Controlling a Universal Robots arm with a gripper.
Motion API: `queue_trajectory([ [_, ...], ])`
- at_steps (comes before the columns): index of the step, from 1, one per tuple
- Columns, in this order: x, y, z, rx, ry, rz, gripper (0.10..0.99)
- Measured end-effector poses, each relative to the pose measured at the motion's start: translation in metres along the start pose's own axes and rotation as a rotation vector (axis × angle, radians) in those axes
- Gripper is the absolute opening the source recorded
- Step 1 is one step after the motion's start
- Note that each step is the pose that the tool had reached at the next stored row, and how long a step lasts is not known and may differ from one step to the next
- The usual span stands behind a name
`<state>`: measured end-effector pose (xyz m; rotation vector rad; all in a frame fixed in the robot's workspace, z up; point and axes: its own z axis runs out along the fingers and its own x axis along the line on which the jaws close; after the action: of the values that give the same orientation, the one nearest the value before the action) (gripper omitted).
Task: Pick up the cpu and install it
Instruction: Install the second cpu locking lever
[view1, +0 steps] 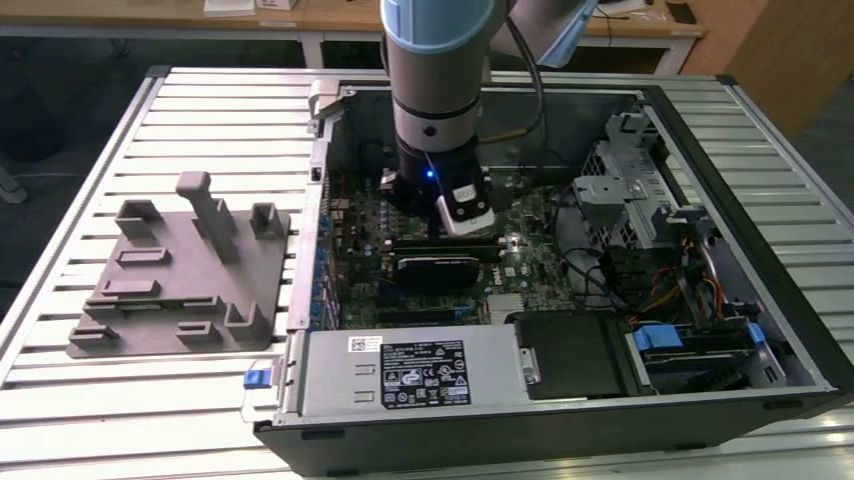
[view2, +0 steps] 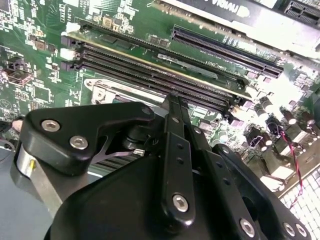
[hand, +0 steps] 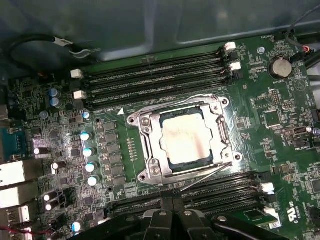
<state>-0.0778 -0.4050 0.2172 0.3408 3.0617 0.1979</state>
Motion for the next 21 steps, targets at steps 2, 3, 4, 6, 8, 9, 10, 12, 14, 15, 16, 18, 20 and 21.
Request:
queue_trajectory([
  [2,0.0001,-0.0028,0.0013,-0.013,0.0028,0.001,0.106],
  [3,0.0001,-0.0042,0.0019,-0.019,0.0042,0.001,0.106],
  [4,0.0003,-0.0055,0.0025,-0.026,0.0057,0.002,0.106],
  [6,0.0011,-0.0077,0.0041,-0.036,0.008,0.002,0.106],
  [8,0.002,-0.01,0.0059,-0.046,0.01,0.003,0.106],
  [9,0.0023,-0.0111,0.0069,-0.05,0.0111,0.003,0.106],
  [10,0.0026,-0.0121,0.0077,-0.055,0.0121,0.003,0.106],
  [12,0.0033,-0.0137,0.0093,-0.066,0.0149,0.004,0.106],
  [14,0.004,-0.015,0.0106,-0.081,0.0181,0.004,0.106],
  [15,0.0043,-0.0156,0.0114,-0.089,0.0197,0.005,0.106],
  [16,0.0048,-0.0161,0.0122,-0.095,0.0213,0.005,0.106],
  [18,0.0057,-0.0171,0.0136,-0.103,0.0231,0.005,0.106],
  [20,0.0064,-0.0179,0.0151,-0.111,0.0249,0.006,0.106],
  [21,0.0068,-0.0182,0.0159,-0.116,0.0257,0.006,0.106],
])
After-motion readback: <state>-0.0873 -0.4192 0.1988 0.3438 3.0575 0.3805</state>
